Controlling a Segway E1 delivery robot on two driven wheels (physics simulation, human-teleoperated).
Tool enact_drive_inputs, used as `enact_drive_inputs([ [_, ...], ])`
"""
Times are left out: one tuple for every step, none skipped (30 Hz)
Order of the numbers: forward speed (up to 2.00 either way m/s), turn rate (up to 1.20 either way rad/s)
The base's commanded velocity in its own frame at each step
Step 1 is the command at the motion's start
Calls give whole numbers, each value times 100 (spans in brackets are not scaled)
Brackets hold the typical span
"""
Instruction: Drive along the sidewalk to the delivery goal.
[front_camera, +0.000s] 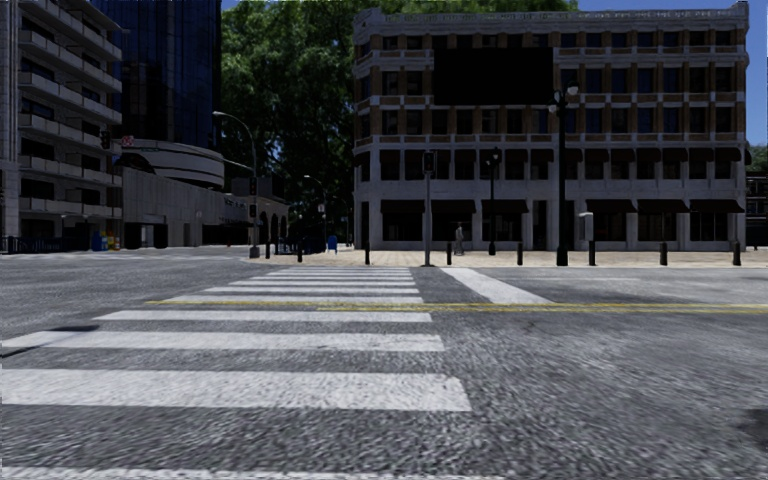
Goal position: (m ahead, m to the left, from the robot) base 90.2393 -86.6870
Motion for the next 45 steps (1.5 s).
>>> enact_drive_inputs([
  [200, 0],
  [200, 0],
  [200, 0],
  [200, 0],
  [200, 0],
  [200, 0],
  [200, 0],
  [200, 0],
  [200, 0],
  [200, 0],
  [200, 0],
  [200, 0],
  [200, 0],
  [200, 0],
  [200, 0],
  [200, 0],
  [200, 0],
  [200, 0],
  [200, 0],
  [200, 0],
  [200, 0],
  [200, 0],
  [200, 0],
  [200, 0],
  [200, 0],
  [200, 0],
  [200, 0],
  [200, 0],
  [200, 0],
  [200, 0],
  [200, 0],
  [200, 0],
  [200, 0],
  [200, 0],
  [200, 0],
  [200, 0],
  [200, 0],
  [200, 0],
  [200, 0],
  [200, 0],
  [200, 0],
  [200, 0],
  [200, 0],
  [200, 0],
  [200, 0],
])
